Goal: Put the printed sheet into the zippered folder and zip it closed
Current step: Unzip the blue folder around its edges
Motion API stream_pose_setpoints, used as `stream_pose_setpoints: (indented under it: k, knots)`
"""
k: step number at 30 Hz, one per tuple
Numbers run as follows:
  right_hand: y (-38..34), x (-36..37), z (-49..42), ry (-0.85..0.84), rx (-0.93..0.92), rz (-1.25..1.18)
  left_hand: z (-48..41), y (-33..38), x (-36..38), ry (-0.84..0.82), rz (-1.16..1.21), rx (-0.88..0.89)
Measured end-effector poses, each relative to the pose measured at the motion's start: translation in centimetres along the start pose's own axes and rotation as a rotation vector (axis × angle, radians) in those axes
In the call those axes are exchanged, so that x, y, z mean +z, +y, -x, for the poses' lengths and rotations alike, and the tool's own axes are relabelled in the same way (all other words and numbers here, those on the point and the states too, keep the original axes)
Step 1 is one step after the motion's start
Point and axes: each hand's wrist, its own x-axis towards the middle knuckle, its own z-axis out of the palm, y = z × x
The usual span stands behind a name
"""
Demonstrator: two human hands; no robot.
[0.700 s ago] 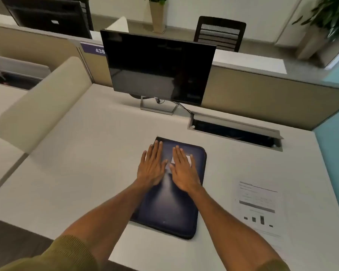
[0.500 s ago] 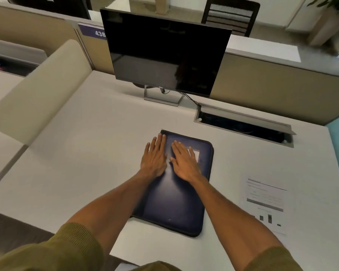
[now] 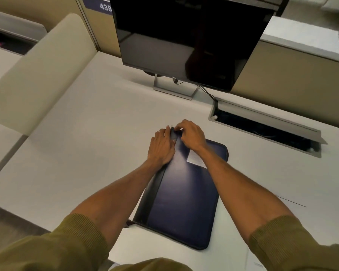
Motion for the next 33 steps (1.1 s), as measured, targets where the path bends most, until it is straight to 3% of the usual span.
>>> stream_pose_setpoints:
  k: [10, 20, 33]
  knots:
    - [0.9, -0.7, -5.7, -0.225, -0.16, 0.096, -3.5, -0.7, 0.4, 0.043, 0.199, -0.089]
    - [2.4, -1.0, -6.7, -0.151, -0.304, 0.22, -3.7, -0.5, 1.4, 0.14, 0.177, -0.028]
    - [4.7, -2.3, -5.1, -0.178, -0.378, 0.295, -5.0, -0.5, 0.2, 0.009, 0.007, 0.043]
